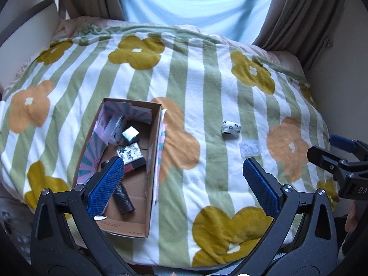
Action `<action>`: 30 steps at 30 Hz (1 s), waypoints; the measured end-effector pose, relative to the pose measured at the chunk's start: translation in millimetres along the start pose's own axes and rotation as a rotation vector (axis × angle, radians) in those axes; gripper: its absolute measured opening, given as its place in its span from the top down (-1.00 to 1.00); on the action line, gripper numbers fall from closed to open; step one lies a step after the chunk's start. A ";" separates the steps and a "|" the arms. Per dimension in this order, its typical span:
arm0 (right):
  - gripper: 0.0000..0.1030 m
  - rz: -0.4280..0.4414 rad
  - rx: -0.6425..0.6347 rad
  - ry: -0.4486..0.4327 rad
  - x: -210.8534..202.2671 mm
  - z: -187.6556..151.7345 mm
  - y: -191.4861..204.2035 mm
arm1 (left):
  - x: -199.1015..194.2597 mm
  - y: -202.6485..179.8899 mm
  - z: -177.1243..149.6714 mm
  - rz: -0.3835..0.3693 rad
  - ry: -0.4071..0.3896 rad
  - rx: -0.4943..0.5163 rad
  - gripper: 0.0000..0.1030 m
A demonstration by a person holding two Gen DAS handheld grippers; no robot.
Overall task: Organize objects
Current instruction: 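Move both tools toward the white sock and clear floss pick case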
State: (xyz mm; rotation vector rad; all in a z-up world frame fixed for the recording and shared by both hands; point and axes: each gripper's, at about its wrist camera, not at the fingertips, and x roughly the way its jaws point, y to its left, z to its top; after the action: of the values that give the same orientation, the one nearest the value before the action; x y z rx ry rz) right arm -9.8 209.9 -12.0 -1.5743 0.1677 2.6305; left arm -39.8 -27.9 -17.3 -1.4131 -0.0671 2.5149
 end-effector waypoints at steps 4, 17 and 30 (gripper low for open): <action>-0.99 -0.021 0.083 -0.009 -4.4 -10.2 -23.3 | 4.8 -15.3 5.1 -0.030 0.017 0.027 -0.99; -0.99 -0.030 0.160 -0.007 -4.0 -14.5 -53.3 | 30.3 -61.7 20.0 -0.072 0.068 0.139 -0.99; -0.99 -0.014 0.206 0.013 50.2 -5.8 -81.6 | 114.8 -110.6 69.2 -0.142 0.198 0.194 -0.99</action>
State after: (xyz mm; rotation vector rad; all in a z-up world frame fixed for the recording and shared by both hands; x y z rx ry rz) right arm -18.9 290.3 -63.6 -1.5187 0.4125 2.4996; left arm -133.3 112.7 -58.4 -1.5105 0.1071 2.1919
